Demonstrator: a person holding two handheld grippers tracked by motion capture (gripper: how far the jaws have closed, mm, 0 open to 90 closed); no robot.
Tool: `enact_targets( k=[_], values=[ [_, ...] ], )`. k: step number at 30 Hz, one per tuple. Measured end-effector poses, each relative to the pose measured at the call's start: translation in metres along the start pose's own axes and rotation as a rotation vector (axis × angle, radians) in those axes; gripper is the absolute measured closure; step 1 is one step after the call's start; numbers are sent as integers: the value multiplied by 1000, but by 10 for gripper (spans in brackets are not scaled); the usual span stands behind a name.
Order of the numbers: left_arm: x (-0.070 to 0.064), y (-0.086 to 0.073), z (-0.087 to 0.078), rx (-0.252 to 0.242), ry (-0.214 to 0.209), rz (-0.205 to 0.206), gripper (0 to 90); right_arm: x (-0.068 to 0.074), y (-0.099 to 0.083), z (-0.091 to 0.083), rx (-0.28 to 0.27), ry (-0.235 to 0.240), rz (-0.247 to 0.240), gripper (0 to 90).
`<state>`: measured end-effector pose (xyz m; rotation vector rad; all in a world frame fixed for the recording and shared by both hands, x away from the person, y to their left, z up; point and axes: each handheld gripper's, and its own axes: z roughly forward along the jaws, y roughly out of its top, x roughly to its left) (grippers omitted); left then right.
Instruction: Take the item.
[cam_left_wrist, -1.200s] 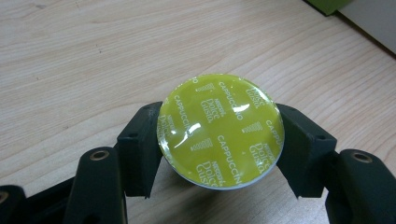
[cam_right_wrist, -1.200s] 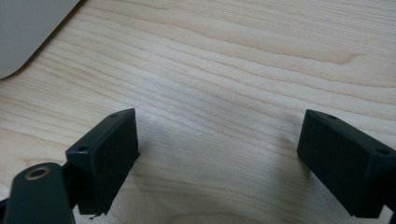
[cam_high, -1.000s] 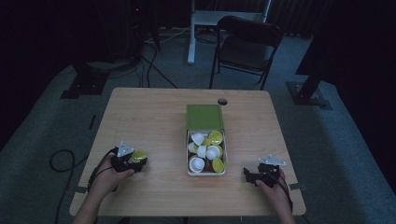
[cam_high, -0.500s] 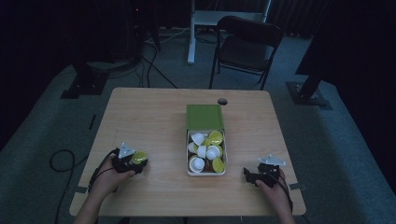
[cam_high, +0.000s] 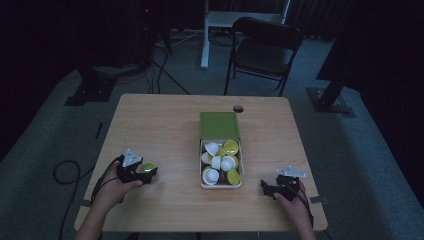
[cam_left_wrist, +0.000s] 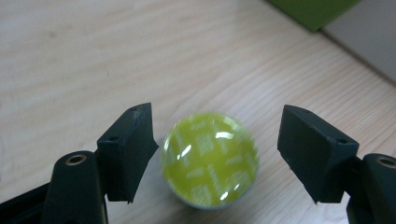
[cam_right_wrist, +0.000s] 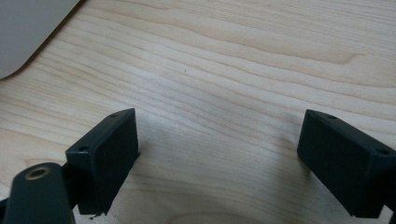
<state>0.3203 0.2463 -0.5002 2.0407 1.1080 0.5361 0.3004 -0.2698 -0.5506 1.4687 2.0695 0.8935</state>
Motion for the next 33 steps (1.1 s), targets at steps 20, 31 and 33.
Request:
enact_targets(
  k=[20, 31, 33],
  values=[
    [-45, 26, 3, -120, -245, 89, 275, 0, 0, 0, 0, 0, 0, 119],
    [-66, 25, 16, -99, -323, 150, 317, 0, 0, 0, 0, 0, 0, 119],
    [-69, 23, 17, -87, -331, 171, 329, 0, 0, 0, 0, 0, 0, 119]
  ],
)
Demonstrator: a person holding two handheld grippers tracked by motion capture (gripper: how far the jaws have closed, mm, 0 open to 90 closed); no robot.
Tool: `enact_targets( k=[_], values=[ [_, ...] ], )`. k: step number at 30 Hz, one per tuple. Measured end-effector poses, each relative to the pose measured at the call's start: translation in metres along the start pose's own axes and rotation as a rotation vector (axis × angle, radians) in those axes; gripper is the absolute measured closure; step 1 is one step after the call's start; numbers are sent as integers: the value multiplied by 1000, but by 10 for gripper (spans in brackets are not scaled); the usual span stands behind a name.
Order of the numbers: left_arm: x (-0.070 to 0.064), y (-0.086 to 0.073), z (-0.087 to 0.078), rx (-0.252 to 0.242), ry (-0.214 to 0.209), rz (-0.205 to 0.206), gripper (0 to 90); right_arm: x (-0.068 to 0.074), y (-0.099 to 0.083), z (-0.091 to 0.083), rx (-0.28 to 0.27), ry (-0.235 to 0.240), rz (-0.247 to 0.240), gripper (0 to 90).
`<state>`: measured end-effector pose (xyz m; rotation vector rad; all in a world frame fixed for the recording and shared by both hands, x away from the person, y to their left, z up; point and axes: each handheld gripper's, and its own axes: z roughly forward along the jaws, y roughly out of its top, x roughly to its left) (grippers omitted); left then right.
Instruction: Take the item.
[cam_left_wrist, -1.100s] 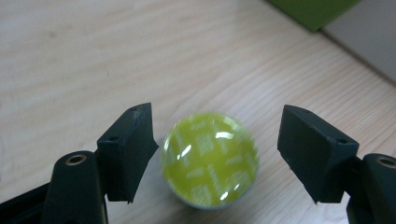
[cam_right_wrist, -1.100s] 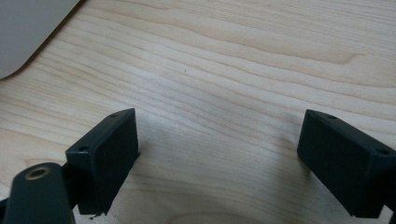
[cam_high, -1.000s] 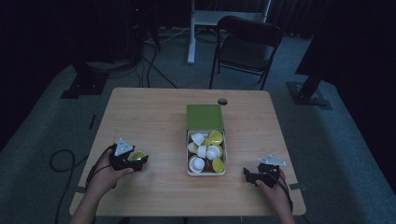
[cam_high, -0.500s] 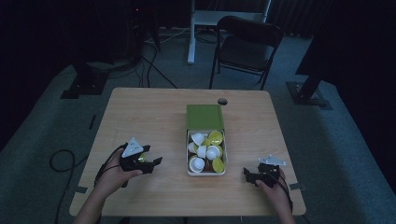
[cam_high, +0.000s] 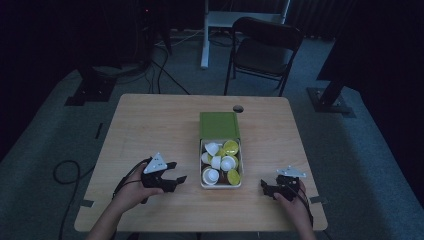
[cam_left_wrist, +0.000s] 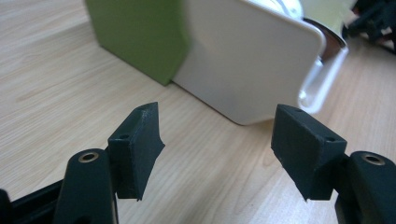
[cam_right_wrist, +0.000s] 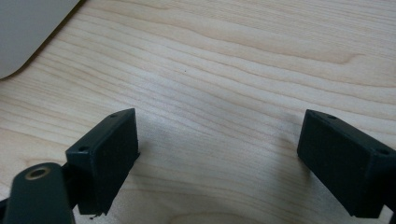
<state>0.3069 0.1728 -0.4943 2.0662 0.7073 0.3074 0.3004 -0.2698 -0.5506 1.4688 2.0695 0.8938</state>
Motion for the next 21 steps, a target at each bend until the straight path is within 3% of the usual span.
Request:
enact_targets(
  k=[3, 6, 10, 14, 19, 21],
  values=[
    [-2, -1, 2, 2, -5, 8, 312, 0, 0, 0, 0, 0, 0, 119],
    [-5, -3, 6, 8, -28, -14, 295, 0, 0, 0, 0, 0, 0, 119],
    [-9, -6, 11, 19, -49, 14, 282, 0, 0, 0, 0, 0, 0, 119],
    [-15, -10, 18, 33, -72, 36, 194, 0, 0, 0, 0, 0, 0, 119],
    [-23, -17, 26, 76, -109, 50, 173, 0, 0, 0, 0, 0, 0, 119],
    [-24, -19, 29, 101, -104, 67, 150, 0, 0, 0, 0, 0, 0, 119]
  ],
)
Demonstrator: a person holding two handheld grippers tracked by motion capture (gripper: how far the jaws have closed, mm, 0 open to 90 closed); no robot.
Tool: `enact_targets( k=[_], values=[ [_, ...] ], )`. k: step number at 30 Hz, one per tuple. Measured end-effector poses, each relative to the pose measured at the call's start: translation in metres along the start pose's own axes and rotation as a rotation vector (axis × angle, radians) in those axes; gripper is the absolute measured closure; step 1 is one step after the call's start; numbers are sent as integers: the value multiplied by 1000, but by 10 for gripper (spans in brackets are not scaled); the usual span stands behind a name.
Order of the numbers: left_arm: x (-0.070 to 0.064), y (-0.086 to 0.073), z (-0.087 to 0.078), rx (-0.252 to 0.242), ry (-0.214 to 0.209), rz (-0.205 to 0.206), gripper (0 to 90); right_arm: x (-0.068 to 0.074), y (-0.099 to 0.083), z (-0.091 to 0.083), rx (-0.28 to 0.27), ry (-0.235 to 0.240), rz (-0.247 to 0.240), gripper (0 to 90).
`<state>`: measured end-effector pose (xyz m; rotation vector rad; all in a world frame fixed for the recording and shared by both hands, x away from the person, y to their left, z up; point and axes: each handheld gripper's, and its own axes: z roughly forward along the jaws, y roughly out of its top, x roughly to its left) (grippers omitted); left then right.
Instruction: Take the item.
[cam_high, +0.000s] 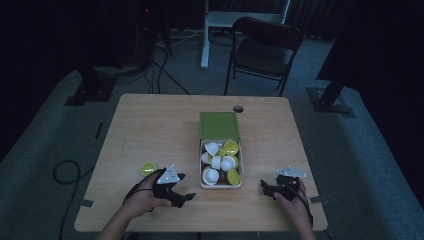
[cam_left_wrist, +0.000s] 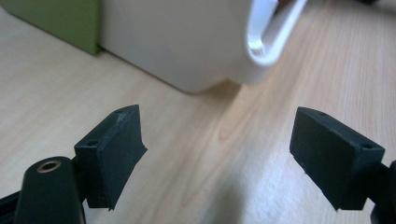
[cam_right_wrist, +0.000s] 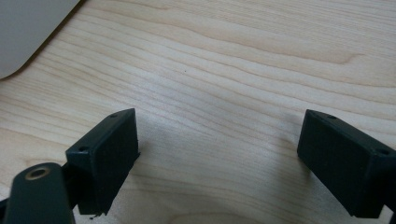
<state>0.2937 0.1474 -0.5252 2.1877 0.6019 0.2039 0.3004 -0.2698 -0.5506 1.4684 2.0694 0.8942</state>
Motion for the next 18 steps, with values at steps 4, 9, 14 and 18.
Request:
enact_targets(
  k=[4, 9, 14, 18],
  values=[
    [-1, -4, 3, 25, 1, 24, 146, 0, 0, 0, 0, 0, 0, 119],
    [-2, -7, 6, 37, 7, 45, 145, 0, 0, 0, 1, 1, -1, 119],
    [-5, -13, 10, 71, 12, 73, 146, 1, 0, 0, 1, 14, -13, 119],
    [-4, -15, 13, 79, 16, 71, 145, 2, 0, 0, 2, 35, -33, 119]
  ],
)
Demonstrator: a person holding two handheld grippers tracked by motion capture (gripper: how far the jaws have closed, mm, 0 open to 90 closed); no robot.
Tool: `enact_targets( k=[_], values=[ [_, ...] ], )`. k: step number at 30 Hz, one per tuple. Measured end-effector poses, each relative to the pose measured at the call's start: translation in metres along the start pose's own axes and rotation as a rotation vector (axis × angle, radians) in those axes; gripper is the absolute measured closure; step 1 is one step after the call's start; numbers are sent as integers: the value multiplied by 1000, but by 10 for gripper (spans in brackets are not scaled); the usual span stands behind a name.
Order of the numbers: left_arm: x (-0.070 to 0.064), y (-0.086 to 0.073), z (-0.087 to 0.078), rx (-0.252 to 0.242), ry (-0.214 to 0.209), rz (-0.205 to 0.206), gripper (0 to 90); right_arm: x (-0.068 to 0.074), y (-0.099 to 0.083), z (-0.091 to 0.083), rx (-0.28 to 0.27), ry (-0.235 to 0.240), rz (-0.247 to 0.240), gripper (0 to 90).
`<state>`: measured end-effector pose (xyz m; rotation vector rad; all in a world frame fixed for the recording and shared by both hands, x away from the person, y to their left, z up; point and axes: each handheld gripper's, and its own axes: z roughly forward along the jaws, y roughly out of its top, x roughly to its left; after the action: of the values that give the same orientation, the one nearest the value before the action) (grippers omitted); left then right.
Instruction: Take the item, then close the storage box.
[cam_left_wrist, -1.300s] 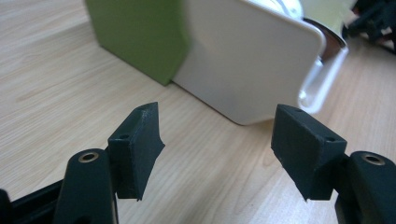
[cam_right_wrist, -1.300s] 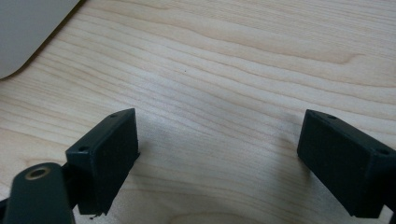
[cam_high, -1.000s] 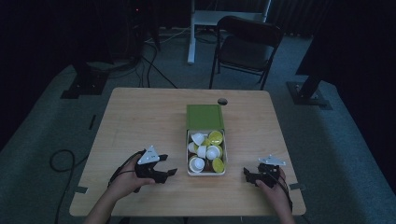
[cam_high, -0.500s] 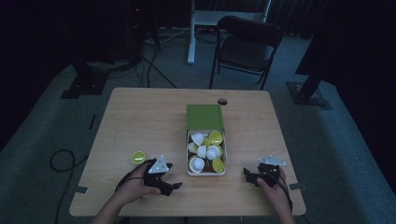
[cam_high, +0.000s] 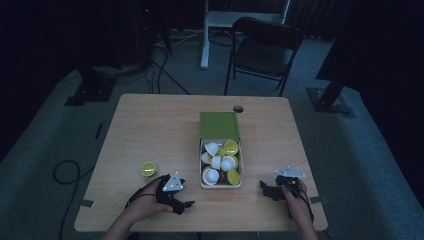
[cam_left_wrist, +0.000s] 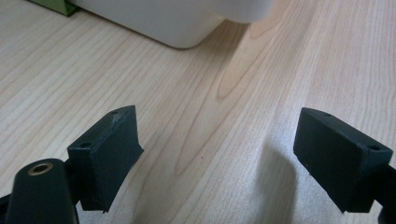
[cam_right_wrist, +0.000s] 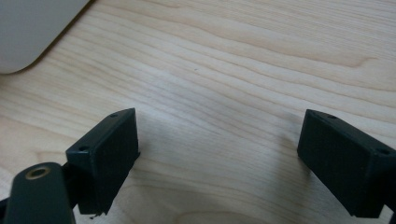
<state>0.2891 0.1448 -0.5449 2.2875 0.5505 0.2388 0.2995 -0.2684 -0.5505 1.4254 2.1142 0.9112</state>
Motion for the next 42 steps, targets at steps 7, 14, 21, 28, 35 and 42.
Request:
enact_targets(
  k=[7, 14, 21, 28, 35, 42],
  values=[
    [-1, -1, 0, 22, -3, 19, 144, 0, 0, 0, 0, 5, -6, 119],
    [-1, -1, 1, 23, 4, 19, 145, 0, 0, 0, -4, 9, 7, 119],
    [0, 6, -5, -16, 0, 5, 145, 4, -3, -4, 5, 16, -14, 119],
    [2, 13, -8, -61, 2, -15, 145, 10, -5, -11, 3, 119, -32, 119],
    [4, 19, -11, -93, 9, -18, 145, 17, 2, -17, -46, 193, -23, 119],
    [7, 24, -15, -158, 34, -34, 145, 24, 7, -21, -76, 206, -51, 119]
  ],
)
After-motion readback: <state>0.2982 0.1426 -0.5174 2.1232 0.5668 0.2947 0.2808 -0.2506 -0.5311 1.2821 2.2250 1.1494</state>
